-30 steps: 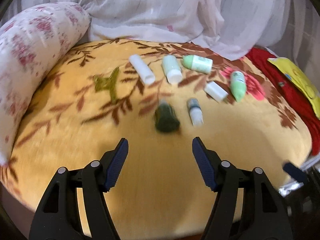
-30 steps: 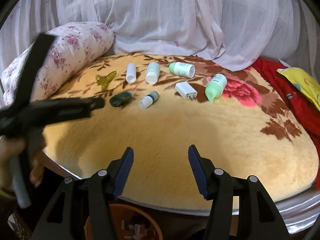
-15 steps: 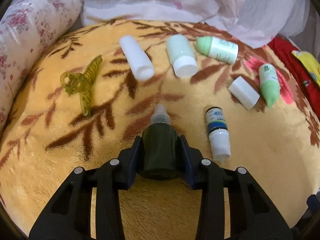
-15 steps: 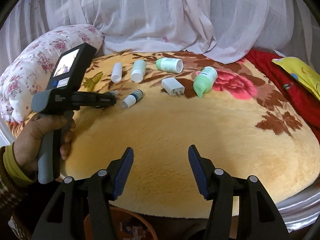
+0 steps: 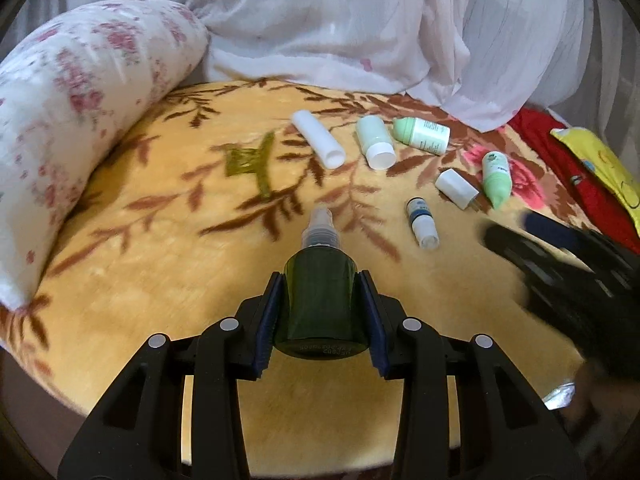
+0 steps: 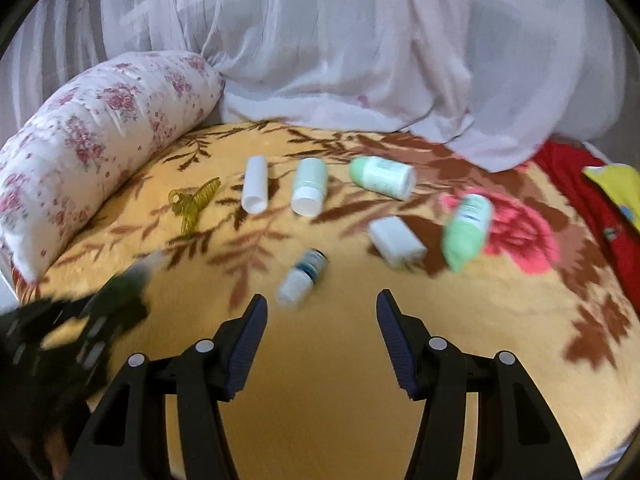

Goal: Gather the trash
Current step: 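Grasp the dark green bottle with the left tool while the right tool grasps the small eye-drop bottle, then lower both bottles into the orange bin and open both tools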

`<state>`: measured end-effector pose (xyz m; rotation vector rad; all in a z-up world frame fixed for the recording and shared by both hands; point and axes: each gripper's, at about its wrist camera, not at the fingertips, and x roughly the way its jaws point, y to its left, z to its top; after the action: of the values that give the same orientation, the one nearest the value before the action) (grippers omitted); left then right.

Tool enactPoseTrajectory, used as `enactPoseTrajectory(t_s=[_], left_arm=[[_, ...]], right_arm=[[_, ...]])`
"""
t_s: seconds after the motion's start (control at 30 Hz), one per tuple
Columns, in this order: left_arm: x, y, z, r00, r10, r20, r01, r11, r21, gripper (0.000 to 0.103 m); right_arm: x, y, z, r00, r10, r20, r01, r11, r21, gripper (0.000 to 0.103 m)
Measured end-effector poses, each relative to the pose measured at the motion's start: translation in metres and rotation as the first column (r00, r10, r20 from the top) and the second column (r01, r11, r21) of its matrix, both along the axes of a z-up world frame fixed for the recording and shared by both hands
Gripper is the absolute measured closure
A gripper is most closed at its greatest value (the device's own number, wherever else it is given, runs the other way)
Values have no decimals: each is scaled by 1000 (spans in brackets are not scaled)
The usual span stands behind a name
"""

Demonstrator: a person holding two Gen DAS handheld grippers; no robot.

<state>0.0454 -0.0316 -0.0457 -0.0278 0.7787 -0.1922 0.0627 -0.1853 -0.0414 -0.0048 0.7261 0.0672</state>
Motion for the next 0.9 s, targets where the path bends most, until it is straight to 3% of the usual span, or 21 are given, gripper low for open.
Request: enactPoseTrajectory(t_s=[0.2,0.37,0.43,0.5,0.73,0.9], left_arm=[[-19,18,1,1000,11,8,-11,1000,-16,66],[-24,27,0,1000,19,13,-18,999,-32,66],[-24,28,-2,1000,18,7,-18,999,-38,66],[-25,29,-3,1000,17,3,-17,999,-45,66],[-34,23,-5,1000,-16,-7,16,998,-58,66],[-58,13,-7,997,-70,-24,68,995,-67,66]], right_arm=[[64,17,-30,989,-34,-147,31,999,-24,47],[90,17,-43,969,-69,-238,63,998,-31,47],[97,17,-47,960,-74,-270,65,997,-43,67],[101,18,-51,954,-53,-296,46,998,-30,77],[67,18,-35,976,-36,-214,29,999,-35,79],[7,17,-14,988,20,-152,-19,1000,9,79]])
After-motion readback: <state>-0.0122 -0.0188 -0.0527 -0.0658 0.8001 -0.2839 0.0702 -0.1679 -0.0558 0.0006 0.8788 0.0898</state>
